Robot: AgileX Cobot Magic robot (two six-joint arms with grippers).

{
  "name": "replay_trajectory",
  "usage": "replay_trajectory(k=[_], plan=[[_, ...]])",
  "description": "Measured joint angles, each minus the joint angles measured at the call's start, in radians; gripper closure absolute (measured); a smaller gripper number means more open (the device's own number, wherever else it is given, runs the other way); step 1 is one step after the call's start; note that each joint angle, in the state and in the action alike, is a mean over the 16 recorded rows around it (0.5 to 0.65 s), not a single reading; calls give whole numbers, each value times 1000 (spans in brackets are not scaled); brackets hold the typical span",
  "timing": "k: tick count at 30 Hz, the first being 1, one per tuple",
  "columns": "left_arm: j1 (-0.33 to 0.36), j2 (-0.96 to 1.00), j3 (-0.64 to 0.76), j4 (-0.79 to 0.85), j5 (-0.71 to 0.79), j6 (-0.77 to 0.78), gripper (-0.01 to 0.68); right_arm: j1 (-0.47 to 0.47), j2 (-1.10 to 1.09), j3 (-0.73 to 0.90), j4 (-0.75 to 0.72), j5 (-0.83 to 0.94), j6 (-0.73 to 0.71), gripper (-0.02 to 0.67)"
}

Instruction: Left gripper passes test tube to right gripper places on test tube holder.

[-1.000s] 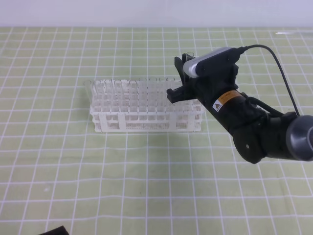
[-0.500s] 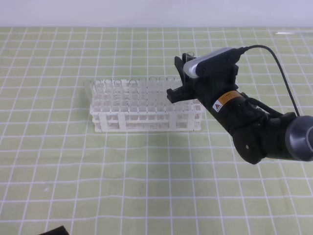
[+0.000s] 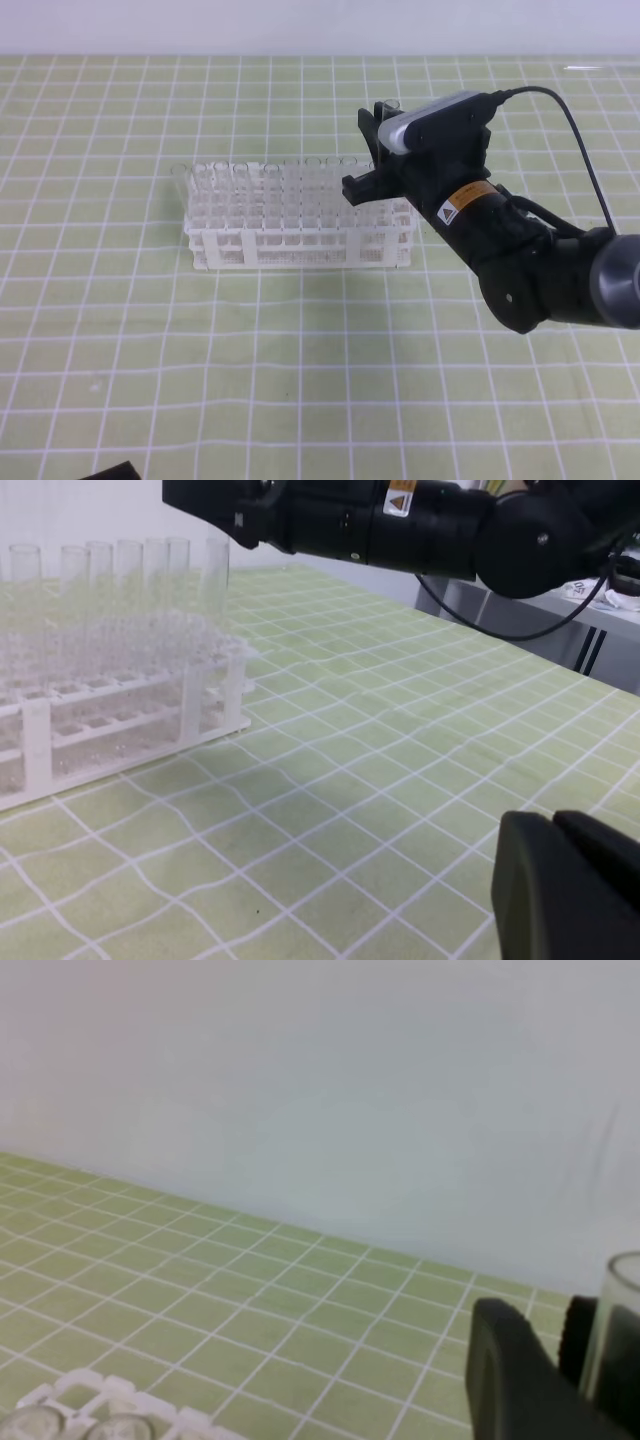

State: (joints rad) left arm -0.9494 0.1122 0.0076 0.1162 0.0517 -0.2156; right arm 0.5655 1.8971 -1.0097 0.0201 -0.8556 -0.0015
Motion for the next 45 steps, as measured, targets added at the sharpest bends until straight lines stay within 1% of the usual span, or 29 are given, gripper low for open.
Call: replay_trajectory(k=[16,45], plan=[[0,1,1,0,-1,0,675,0,0,68,21,-125,-2,565],[0,2,5,1,-4,1,675,0,28,32,7,-74,-4,565]])
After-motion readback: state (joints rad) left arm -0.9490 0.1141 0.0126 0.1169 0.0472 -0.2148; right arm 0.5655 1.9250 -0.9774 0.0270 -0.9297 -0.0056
